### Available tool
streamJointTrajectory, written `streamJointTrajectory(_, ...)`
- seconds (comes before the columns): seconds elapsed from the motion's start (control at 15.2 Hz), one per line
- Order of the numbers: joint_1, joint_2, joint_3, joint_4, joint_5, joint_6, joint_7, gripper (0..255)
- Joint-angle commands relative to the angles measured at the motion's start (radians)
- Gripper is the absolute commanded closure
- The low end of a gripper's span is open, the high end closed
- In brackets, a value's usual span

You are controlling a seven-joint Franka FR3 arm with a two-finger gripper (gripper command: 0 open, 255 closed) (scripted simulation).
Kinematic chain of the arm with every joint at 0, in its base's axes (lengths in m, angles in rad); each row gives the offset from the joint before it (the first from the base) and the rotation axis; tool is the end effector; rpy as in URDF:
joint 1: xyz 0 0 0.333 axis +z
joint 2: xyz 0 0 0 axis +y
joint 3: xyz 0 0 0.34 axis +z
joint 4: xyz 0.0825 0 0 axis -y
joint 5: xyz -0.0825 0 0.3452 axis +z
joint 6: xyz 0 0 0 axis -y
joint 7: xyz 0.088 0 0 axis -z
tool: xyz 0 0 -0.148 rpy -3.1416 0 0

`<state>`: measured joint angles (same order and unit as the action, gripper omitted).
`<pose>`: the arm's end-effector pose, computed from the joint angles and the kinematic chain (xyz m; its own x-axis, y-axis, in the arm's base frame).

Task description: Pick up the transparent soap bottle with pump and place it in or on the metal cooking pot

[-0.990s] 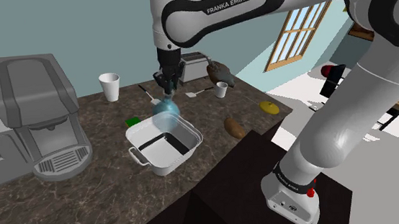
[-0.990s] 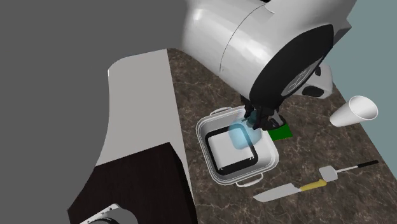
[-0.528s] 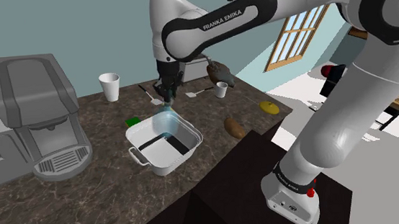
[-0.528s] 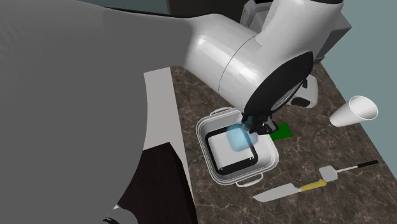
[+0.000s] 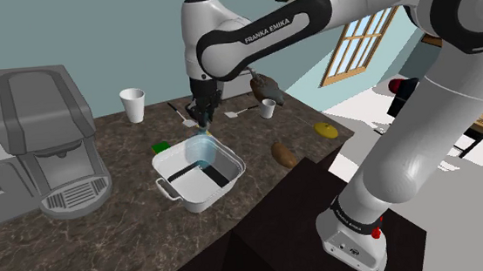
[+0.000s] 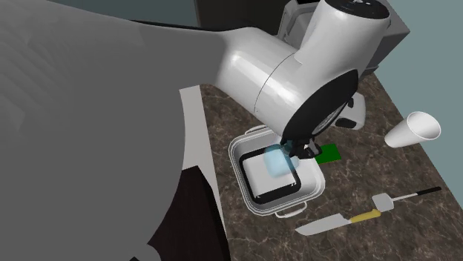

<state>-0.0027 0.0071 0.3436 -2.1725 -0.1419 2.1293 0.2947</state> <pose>0.4714 0.1552 0.3913 0.9922 0.1230 -0.0187 0.1244 -0.9844 0.1245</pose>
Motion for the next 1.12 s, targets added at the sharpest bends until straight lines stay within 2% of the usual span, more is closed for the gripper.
streamJointTrajectory(0.0,0.0,0.0,0.0,0.0,0.0,0.0,0.0,255)
streamJointTrajectory(0.07,0.0,0.0,0.0,0.0,0.0,0.0,0.0,255)
streamJointTrajectory(0.13,0.0,0.0,0.0,0.0,0.0,0.0,0.0,0)
streamJointTrajectory(0.46,0.0,0.0,0.0,0.0,0.0,0.0,0.0,0)
streamJointTrajectory(0.73,0.005,-0.047,0.005,0.081,0.027,-0.123,-0.018,0)
streamJointTrajectory(1.06,0.005,-0.047,0.005,0.081,0.027,-0.123,-0.018,0)
